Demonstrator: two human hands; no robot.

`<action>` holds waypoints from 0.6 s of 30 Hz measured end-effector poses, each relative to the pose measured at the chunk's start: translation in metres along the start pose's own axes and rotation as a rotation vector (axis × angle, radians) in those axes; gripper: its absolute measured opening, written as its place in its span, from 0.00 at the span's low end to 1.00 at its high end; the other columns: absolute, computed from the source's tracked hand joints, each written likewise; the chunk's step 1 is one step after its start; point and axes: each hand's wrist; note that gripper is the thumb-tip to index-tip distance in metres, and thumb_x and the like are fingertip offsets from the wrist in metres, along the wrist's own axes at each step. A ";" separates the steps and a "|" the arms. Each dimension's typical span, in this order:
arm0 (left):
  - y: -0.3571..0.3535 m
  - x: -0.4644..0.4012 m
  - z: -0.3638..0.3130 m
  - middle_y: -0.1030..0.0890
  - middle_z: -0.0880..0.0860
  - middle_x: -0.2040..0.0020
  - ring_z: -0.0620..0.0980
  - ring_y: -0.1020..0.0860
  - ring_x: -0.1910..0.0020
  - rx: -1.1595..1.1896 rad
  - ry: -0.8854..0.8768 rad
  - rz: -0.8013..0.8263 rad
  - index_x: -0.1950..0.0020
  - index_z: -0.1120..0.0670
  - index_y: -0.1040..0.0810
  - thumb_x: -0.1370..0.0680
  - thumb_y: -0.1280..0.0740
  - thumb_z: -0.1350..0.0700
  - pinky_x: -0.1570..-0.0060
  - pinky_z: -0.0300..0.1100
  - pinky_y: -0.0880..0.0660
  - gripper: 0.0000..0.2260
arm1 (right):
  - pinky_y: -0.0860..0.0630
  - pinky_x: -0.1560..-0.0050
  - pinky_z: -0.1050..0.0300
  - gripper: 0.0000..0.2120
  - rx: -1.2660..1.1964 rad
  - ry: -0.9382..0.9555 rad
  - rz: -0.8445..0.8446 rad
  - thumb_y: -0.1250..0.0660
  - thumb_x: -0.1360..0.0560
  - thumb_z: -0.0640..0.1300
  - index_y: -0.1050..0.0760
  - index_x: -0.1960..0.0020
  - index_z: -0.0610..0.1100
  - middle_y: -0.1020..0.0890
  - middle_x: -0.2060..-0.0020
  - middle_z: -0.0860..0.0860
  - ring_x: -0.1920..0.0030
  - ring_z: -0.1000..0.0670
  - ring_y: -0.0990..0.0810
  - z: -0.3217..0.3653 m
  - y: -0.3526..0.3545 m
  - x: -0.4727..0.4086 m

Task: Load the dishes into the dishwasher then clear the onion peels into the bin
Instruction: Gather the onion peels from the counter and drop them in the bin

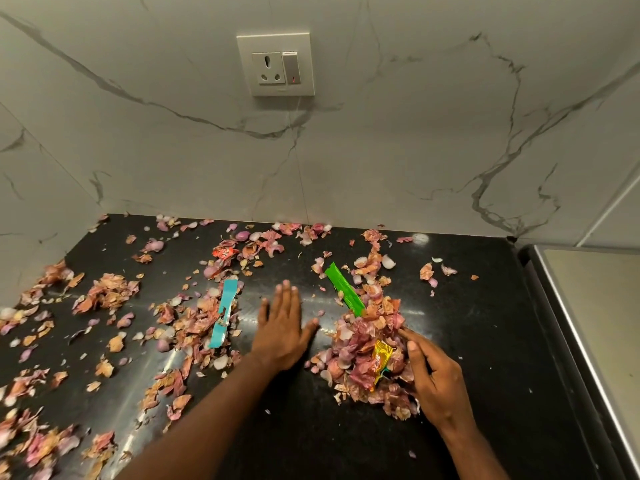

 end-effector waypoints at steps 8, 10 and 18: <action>0.009 0.011 -0.046 0.37 0.44 0.18 0.41 0.38 0.20 0.702 -0.359 -0.075 0.18 0.41 0.37 0.13 0.45 0.45 0.21 0.48 0.37 0.21 | 0.25 0.33 0.58 0.22 0.004 0.005 -0.006 0.43 0.17 0.62 0.22 0.30 0.55 0.20 0.34 0.63 0.31 0.63 0.25 -0.001 -0.001 0.001; 0.011 -0.001 -0.038 0.41 0.46 0.17 0.42 0.43 0.19 0.661 -0.255 -0.242 0.17 0.43 0.39 0.13 0.42 0.48 0.20 0.51 0.39 0.23 | 0.24 0.33 0.57 0.21 0.005 0.000 -0.011 0.43 0.17 0.62 0.22 0.30 0.56 0.19 0.35 0.62 0.32 0.63 0.24 -0.001 0.000 0.001; -0.002 -0.028 -0.024 0.70 0.60 0.19 0.59 0.70 0.20 0.073 0.128 -0.023 0.18 0.58 0.67 0.20 0.64 0.27 0.20 0.60 0.64 0.44 | 0.21 0.35 0.50 0.21 -0.012 -0.009 -0.023 0.43 0.17 0.61 0.21 0.30 0.55 0.18 0.36 0.60 0.34 0.61 0.22 -0.002 0.001 0.000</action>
Point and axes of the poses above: each hand's wrist, its own x-axis away from the middle knuckle, its own y-axis out of the back of the hand, z = x × y
